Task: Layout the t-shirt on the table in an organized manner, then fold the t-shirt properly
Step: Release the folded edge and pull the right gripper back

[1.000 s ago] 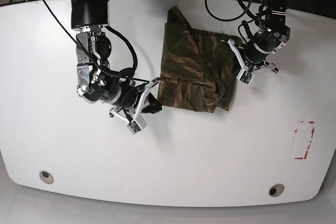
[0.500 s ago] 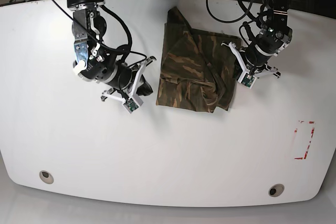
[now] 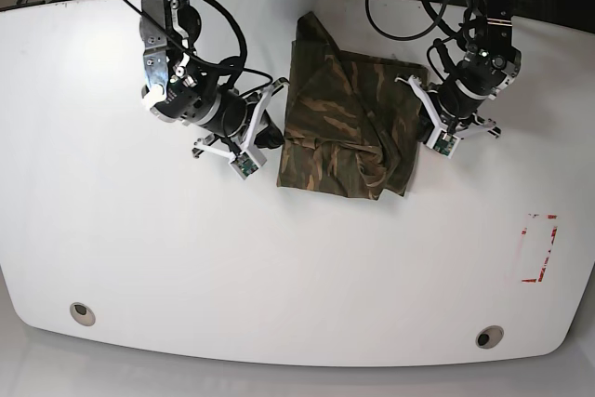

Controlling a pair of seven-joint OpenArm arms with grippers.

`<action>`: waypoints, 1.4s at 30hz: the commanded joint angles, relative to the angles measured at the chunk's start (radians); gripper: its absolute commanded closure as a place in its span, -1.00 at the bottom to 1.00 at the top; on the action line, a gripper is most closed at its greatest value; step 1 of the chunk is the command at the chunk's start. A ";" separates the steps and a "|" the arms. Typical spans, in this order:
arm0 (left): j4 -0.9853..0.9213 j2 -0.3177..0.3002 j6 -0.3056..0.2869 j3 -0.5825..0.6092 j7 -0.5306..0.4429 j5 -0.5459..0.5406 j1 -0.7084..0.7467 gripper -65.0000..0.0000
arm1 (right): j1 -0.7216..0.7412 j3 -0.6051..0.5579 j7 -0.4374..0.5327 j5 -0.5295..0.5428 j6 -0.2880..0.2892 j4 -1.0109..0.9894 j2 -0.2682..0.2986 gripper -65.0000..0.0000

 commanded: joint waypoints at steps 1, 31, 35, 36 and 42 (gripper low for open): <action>0.025 -0.010 0.008 -0.041 -0.020 -0.001 -0.023 0.92 | 0.013 -0.033 0.026 0.012 0.006 0.025 -0.025 1.00; 0.078 -0.089 0.006 -0.190 -0.022 -0.004 -0.135 0.92 | 0.139 -0.214 0.053 -0.068 0.006 -0.098 -0.240 1.00; 0.083 -0.084 -0.020 -0.132 -0.022 -0.005 -0.135 0.92 | 0.162 -0.185 0.085 -0.148 0.006 -0.112 -0.204 1.00; 0.085 -0.083 -0.034 -0.112 -0.022 -0.005 -0.132 0.92 | 0.171 -0.180 0.090 -0.157 0.006 -0.119 -0.200 1.00; 0.121 -0.072 -0.136 0.017 -0.022 -0.005 -0.072 0.92 | 0.211 -0.157 0.148 -0.195 0.006 -0.167 -0.148 1.00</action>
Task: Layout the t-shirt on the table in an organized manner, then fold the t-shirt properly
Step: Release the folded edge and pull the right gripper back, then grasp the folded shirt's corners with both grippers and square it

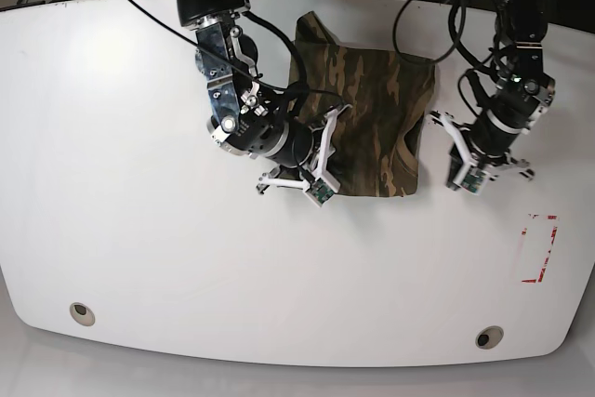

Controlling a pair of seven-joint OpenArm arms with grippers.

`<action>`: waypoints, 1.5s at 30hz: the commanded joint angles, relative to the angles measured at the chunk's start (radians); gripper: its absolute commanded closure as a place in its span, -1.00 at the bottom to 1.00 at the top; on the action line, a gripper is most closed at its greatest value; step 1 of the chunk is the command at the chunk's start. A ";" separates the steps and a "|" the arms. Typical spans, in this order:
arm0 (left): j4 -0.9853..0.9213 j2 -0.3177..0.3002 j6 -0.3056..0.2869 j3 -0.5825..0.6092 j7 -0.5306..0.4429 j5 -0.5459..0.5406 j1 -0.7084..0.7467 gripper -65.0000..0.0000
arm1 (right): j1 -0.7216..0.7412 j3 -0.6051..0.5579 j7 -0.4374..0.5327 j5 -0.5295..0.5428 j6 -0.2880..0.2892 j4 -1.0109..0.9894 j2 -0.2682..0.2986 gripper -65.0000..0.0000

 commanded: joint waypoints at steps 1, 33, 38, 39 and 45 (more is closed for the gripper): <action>0.044 0.006 -0.035 0.027 -0.021 -0.002 0.035 0.92 | 0.042 0.016 0.073 0.008 0.005 -0.015 0.016 1.00; -0.295 -0.068 -0.119 0.159 -0.020 0.008 0.137 0.92 | -0.084 0.023 0.395 -0.132 0.005 -0.178 0.081 1.00; -0.409 -0.103 -0.119 0.202 -0.024 0.006 0.062 0.92 | -0.158 0.033 0.374 -0.139 0.005 -0.087 0.089 1.00; -0.435 -0.112 -0.119 0.214 -0.024 0.006 0.030 0.92 | -0.175 0.046 0.364 -0.139 0.005 -0.064 0.096 1.00; -0.482 -0.118 -0.119 0.246 -0.024 0.006 -0.056 0.92 | -0.248 0.082 0.347 -0.139 0.005 0.019 0.101 1.00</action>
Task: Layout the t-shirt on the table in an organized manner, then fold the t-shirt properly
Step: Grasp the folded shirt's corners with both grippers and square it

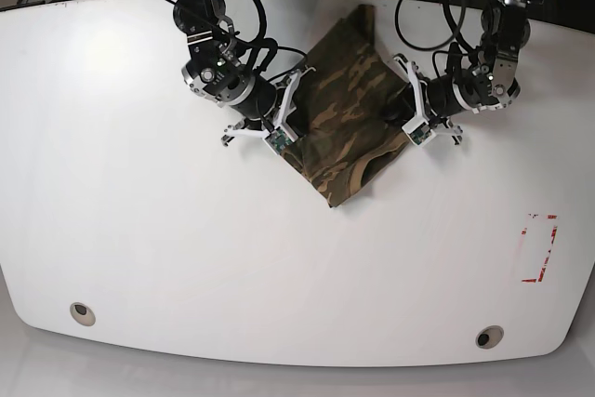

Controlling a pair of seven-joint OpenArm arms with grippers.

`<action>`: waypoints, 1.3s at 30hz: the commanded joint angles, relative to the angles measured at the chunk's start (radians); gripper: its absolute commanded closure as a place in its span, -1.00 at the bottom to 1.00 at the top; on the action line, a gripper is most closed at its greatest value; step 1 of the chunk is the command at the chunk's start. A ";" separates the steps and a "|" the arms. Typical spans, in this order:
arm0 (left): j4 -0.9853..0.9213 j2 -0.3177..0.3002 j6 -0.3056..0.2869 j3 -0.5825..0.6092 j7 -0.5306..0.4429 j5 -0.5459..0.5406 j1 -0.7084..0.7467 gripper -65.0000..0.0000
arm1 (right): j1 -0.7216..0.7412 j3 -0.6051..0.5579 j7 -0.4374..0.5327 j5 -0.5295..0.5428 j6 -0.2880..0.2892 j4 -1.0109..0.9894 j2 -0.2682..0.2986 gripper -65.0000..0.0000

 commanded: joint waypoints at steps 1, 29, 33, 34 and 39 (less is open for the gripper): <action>-0.025 -0.017 0.052 0.007 0.160 0.146 -0.017 0.92 | -0.027 0.022 0.018 0.011 0.006 0.063 0.001 1.00; 0.460 0.101 0.058 -0.050 0.341 0.144 0.115 0.92 | 0.215 0.013 -0.102 0.012 0.014 -0.003 -0.103 1.00; 0.465 0.103 0.058 -0.051 0.341 0.144 0.162 0.92 | 0.260 -0.023 -0.030 0.017 0.008 -0.107 -0.108 1.00; 0.465 0.103 0.058 -0.051 0.341 0.144 0.171 0.92 | 0.266 -0.026 -0.021 0.019 0.008 -0.124 -0.111 1.00; 0.465 0.106 0.075 -0.055 0.340 0.144 0.233 0.92 | 0.283 -0.035 0.045 0.011 0.008 -0.232 -0.132 1.00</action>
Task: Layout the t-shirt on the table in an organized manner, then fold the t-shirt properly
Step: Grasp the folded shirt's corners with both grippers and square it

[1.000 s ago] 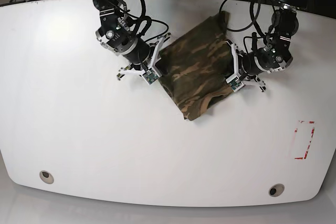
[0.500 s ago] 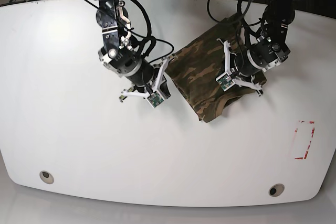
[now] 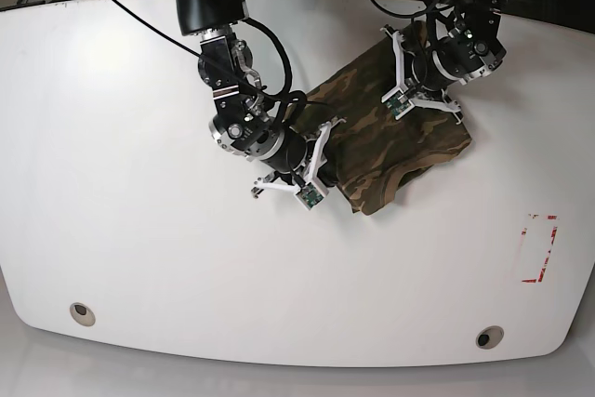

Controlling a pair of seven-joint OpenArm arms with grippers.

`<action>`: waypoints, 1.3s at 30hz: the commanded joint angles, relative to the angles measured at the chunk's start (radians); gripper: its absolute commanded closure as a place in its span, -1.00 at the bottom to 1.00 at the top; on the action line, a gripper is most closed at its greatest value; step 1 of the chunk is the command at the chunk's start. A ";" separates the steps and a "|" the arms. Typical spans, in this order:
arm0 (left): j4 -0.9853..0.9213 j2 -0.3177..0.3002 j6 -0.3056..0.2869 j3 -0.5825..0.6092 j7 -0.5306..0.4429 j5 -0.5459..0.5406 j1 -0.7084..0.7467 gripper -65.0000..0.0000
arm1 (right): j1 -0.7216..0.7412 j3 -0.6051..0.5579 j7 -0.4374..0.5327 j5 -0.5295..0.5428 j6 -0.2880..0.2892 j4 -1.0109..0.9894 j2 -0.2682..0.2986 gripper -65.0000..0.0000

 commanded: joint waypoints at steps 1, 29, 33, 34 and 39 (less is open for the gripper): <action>0.020 0.006 0.033 -0.003 -0.010 -0.007 0.028 0.92 | 0.034 -0.006 0.088 0.007 0.006 -0.084 -0.022 1.00; -0.199 -0.007 0.109 0.034 -0.012 -0.005 -0.145 0.92 | -0.235 -0.001 0.237 0.017 0.004 -0.024 0.142 1.00; -0.196 -0.025 0.109 0.061 -0.009 -0.005 -0.160 0.92 | -0.264 0.001 0.223 0.017 0.004 0.008 0.142 1.00; -0.196 -0.025 0.109 0.072 -0.009 -0.005 -0.163 0.92 | -0.265 0.001 0.213 0.017 0.004 0.011 0.142 1.00; -0.164 -0.023 0.109 0.078 -0.007 -0.005 -0.157 0.92 | -0.261 0.001 0.203 0.017 0.004 0.014 0.142 1.00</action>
